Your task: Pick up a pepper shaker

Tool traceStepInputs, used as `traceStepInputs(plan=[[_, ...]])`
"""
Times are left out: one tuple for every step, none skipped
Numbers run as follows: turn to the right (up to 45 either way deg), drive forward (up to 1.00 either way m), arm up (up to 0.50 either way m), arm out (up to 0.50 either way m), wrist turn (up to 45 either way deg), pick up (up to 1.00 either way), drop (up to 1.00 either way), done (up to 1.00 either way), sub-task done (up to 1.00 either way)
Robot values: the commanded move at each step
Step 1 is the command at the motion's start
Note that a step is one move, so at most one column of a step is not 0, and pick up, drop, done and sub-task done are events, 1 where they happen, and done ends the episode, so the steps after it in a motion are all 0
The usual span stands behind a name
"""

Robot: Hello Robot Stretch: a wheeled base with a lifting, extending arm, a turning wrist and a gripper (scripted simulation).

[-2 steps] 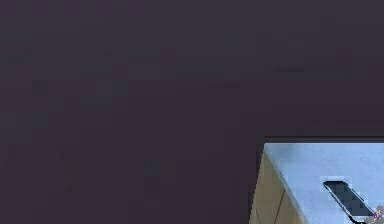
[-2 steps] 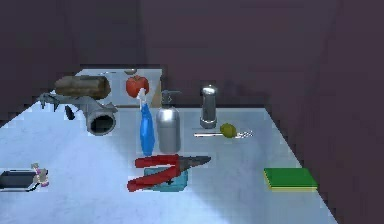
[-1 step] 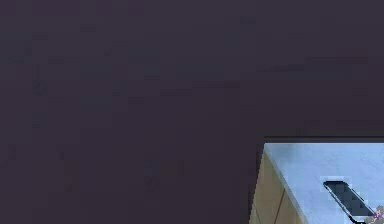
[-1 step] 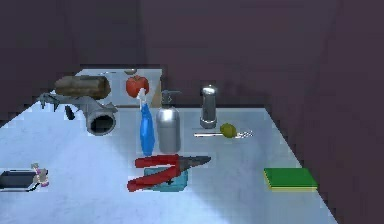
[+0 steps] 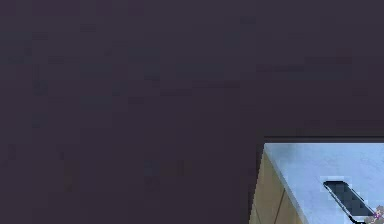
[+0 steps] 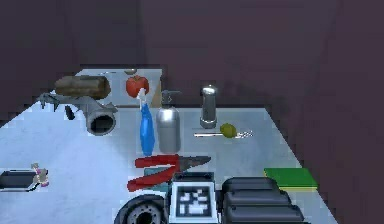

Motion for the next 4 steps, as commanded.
traceStepInputs(plan=[[0.0, 0.00, 0.00, 0.42, 0.0, 0.00, 0.00, 0.00, 0.00], [0.0, 0.00, 0.00, 0.00, 45.0, 0.00, 0.00, 0.00, 0.00], [0.0, 0.00, 0.00, 0.00, 45.0, 0.00, 0.00, 0.00, 0.00], [0.0, 0.00, 0.00, 0.00, 45.0, 0.00, 0.00, 0.00, 0.00]])
